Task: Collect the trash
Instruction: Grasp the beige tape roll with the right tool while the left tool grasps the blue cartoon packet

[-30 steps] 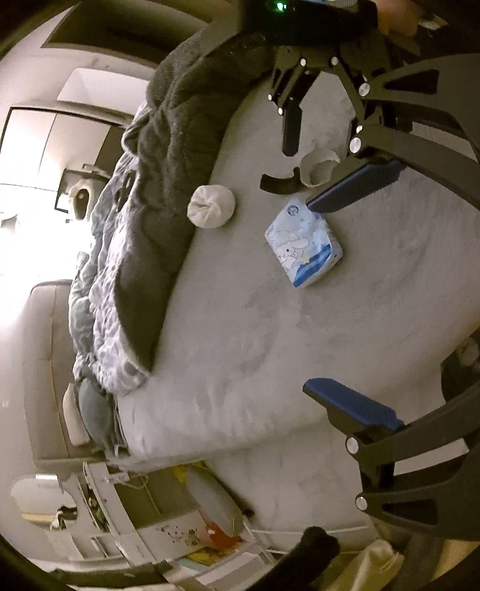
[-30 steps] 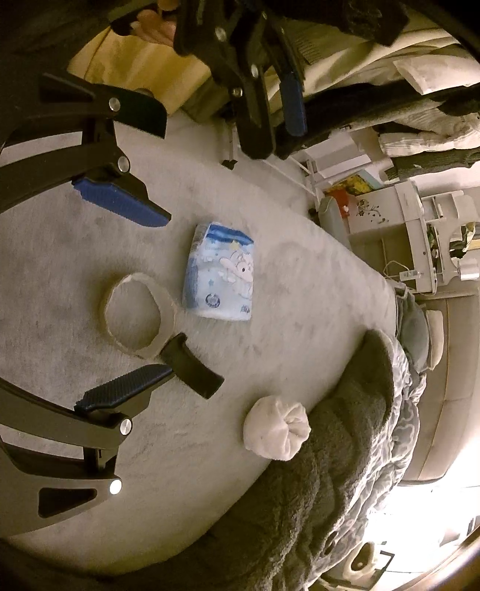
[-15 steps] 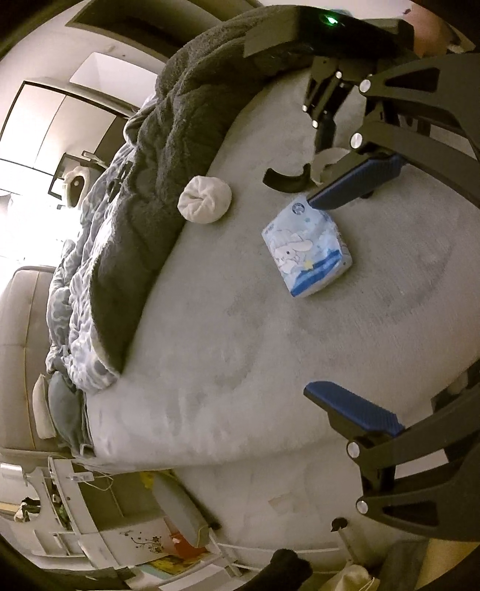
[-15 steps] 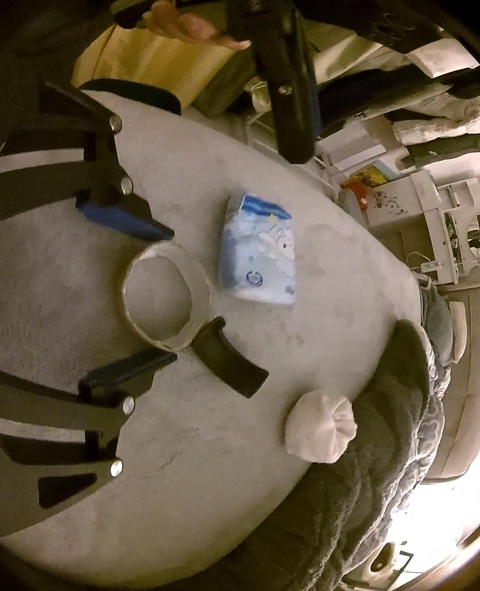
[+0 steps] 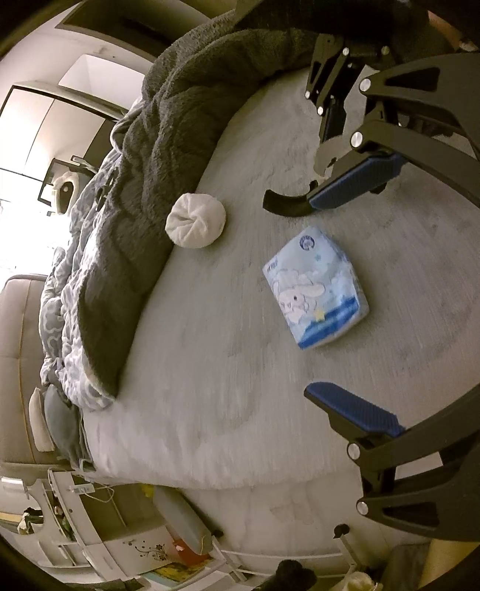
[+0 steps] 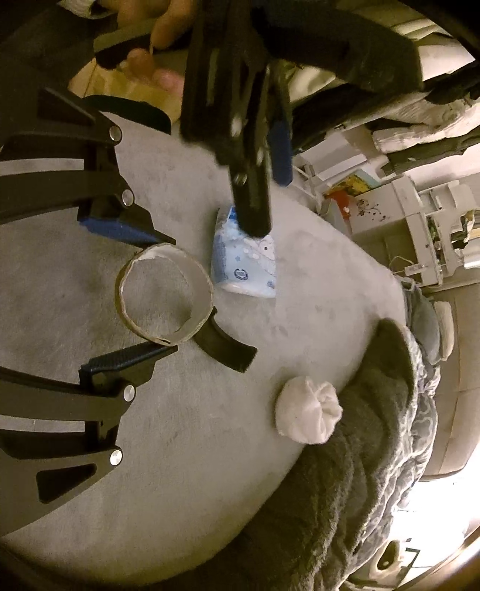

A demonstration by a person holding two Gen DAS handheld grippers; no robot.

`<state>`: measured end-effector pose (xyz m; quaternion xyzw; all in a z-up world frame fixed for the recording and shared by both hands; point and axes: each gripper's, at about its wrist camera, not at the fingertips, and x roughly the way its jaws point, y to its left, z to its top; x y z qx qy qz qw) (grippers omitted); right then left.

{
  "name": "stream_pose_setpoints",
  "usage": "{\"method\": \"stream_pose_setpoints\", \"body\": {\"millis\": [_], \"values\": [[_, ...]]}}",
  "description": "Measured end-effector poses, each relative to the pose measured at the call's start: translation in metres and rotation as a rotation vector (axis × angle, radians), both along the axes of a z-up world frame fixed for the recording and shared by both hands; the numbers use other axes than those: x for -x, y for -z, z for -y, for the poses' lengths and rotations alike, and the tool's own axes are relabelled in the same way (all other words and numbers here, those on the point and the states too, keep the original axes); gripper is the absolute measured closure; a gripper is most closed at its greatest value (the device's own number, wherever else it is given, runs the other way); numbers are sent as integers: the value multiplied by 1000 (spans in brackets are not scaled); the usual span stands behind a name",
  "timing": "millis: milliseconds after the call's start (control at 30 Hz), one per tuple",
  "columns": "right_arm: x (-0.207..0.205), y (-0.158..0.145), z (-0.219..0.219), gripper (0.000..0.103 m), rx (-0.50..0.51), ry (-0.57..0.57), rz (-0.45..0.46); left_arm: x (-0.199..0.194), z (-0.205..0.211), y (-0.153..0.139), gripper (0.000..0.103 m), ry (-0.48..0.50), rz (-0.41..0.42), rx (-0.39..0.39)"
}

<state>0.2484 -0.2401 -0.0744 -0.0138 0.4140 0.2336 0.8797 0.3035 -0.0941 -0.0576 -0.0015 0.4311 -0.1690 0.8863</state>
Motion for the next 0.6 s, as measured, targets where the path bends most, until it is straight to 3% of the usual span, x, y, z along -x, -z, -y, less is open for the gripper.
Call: {"method": "stream_pose_setpoints", "body": {"millis": [300, 600], "values": [[2, -4, 21, 52, 21, 27, 33, -11, 22, 14, 7, -57, -39, -56], [4, 1, 44, 52, 31, 59, 26, -22, 30, 25, 7, -135, -75, -45]]}}
